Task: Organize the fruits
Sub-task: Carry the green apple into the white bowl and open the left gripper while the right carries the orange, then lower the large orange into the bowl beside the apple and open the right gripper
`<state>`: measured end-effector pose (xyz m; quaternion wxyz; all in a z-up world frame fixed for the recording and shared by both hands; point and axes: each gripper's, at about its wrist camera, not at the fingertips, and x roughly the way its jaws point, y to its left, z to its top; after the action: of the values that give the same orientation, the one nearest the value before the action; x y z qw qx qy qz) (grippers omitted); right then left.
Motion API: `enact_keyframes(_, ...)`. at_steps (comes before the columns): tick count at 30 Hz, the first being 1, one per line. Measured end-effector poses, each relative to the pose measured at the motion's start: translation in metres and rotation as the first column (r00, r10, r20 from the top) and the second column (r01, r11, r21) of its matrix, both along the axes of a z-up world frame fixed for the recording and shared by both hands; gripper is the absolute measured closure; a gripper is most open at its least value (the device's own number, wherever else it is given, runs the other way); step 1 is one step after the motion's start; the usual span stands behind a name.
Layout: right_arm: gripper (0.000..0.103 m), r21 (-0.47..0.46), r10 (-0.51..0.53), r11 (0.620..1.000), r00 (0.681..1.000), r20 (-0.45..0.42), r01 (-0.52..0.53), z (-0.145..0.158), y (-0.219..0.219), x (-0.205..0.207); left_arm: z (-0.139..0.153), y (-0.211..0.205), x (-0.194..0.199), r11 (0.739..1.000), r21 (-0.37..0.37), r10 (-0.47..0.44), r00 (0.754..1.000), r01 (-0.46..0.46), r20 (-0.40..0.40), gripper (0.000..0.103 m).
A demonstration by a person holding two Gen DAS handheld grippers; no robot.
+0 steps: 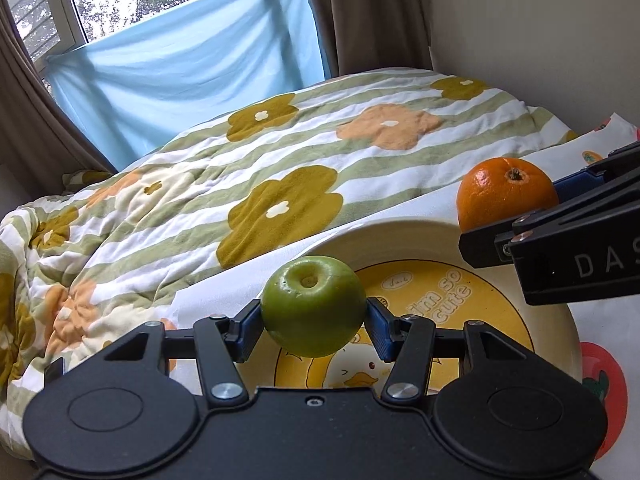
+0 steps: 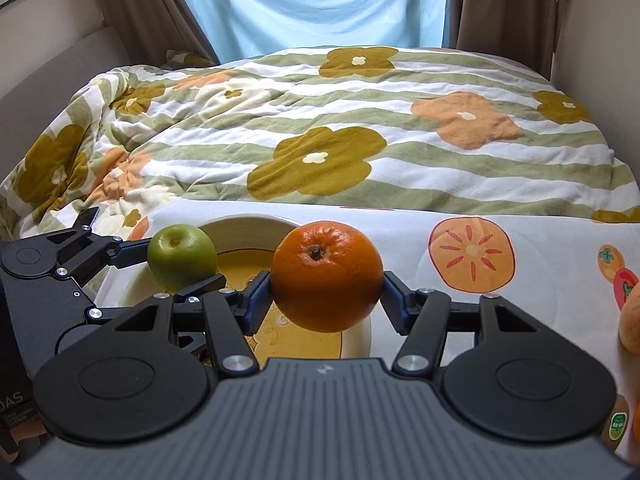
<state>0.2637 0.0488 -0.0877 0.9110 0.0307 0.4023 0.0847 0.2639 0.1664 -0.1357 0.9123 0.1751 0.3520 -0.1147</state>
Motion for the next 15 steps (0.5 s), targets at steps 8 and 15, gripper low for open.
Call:
enact_keyframes(8,0.030,-0.021,-0.014,1.000,1.000,-0.019,0.014,-0.003,0.000,0.007,-0.008,-0.006,0.011,0.999,0.013,-0.040,0.999,0.040,-0.034,0.044)
enact_keyframes(15,0.030,-0.034,0.001,0.999,1.000,-0.023,-0.001,-0.003,0.004,0.009,0.001,-0.001,0.005,0.999,-0.002,-0.047,0.999,0.047,0.000,0.010)
